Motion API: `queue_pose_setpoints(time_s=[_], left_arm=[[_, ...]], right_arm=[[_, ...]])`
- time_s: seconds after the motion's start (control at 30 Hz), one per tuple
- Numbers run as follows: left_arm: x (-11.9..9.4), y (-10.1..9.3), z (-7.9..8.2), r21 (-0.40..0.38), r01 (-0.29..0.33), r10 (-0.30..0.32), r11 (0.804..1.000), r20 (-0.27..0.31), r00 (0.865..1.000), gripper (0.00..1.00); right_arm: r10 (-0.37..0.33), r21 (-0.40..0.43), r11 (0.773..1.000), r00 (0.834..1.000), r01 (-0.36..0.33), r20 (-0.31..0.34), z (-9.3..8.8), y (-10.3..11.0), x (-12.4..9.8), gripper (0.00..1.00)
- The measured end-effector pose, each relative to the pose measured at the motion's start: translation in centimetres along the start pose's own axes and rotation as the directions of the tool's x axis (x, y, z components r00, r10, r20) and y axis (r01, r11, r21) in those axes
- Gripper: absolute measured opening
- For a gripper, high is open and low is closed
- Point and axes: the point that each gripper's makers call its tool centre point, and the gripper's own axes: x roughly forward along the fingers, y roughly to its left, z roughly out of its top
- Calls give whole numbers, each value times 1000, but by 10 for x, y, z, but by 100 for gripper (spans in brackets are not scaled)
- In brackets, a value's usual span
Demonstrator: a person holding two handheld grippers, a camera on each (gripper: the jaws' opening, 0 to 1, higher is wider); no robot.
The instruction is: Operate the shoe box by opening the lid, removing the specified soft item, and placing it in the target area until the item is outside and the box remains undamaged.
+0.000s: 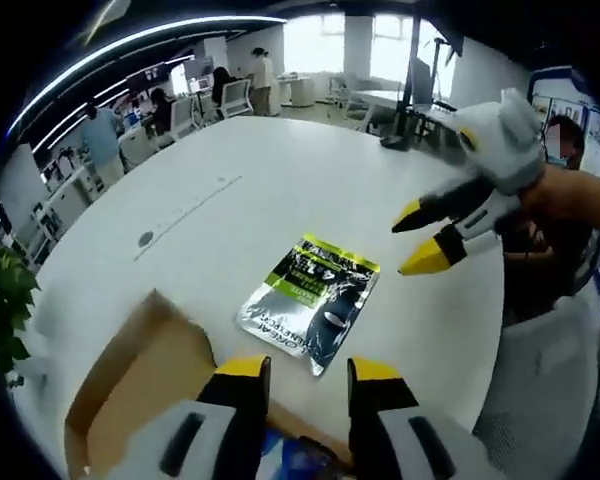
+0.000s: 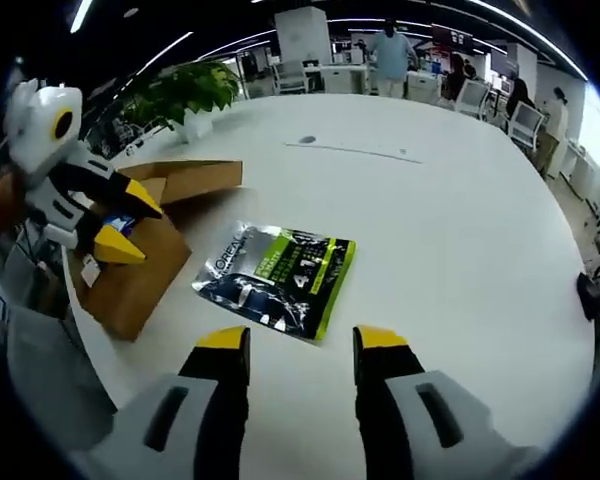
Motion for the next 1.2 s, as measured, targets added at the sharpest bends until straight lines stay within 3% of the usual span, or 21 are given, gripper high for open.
queue_pose_setpoints(time_s=[0.43,0.6,0.7,1.0,1.2], left_arm=[[-43,6,-14,-96,27,-19,995,86,996,43],[-59,15,-22,-120,7,7,993,118,993,46],[-75,18,-19,-164,37,-6,986,183,983,47],[-107,41,-37,-180,5,32,984,201,979,53],[-123,56,-58,-200,-52,89,978,179,980,55]], right_arm=[[49,-38,998,996,-46,77,26,37,-27,54],[80,-76,994,994,-74,79,30,54,-32,59],[105,-99,990,991,-97,83,33,66,-33,61],[172,-173,973,981,-155,87,43,98,-31,69],[212,-196,962,972,-190,99,51,117,-30,73]])
